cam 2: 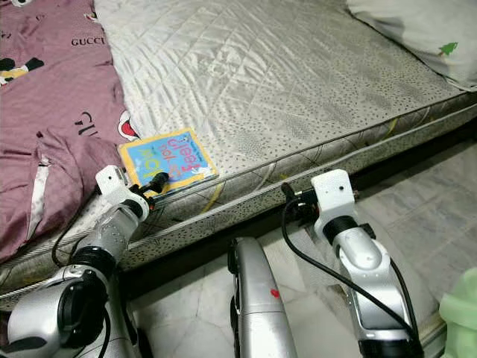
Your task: Clean up the room
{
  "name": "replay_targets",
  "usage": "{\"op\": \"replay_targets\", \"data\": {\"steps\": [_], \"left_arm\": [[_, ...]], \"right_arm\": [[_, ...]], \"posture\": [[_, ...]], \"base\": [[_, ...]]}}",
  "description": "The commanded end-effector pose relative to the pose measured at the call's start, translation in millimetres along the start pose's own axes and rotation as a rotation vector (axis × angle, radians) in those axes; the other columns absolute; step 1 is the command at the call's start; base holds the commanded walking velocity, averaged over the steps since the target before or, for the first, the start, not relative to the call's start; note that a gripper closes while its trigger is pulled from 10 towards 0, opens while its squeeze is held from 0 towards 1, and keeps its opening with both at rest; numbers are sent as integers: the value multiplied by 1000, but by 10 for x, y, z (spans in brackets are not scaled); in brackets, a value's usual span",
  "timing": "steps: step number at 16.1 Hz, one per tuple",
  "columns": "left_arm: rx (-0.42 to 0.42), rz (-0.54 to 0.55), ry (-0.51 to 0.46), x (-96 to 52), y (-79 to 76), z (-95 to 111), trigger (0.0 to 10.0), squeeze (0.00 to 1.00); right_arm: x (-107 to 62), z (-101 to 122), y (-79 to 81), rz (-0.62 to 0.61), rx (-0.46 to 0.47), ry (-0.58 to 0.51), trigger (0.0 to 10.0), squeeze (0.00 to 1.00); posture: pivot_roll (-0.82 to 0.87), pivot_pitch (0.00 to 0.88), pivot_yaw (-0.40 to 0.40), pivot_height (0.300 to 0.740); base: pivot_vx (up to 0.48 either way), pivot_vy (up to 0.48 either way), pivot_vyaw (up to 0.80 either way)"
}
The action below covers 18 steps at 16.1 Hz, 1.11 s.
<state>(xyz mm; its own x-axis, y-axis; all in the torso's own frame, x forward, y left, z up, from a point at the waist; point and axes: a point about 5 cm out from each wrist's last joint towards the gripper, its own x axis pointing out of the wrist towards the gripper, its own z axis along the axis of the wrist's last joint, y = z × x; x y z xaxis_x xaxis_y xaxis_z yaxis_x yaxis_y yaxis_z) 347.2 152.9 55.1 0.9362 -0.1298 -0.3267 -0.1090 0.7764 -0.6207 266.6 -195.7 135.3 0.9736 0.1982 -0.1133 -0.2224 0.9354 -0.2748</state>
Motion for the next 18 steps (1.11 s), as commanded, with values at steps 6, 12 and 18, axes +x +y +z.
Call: {"op": "replay_targets", "data": {"steps": [6, 12, 18], "left_arm": [[-126, -59, 16, -2, 20, -9, 0, 0], [-122, -18, -11, -17, 126, 101, 0, 0], [-121, 20, -48, -15, 166, 203, 0, 0]], "right_arm": [[92, 106, -4, -10, -31, -50, 10000, 0], [166, 120, 1, -11, -35, -64, 10000, 0], [244, 143, 41, -6, -25, -87, 10000, 0]], "posture": [[-346, 86, -58, 483], [-340, 68, -53, 483], [-326, 41, -40, 483]], "base": [[0, 0, 0], [0, 0, 0], [0, 0, 0]]}}
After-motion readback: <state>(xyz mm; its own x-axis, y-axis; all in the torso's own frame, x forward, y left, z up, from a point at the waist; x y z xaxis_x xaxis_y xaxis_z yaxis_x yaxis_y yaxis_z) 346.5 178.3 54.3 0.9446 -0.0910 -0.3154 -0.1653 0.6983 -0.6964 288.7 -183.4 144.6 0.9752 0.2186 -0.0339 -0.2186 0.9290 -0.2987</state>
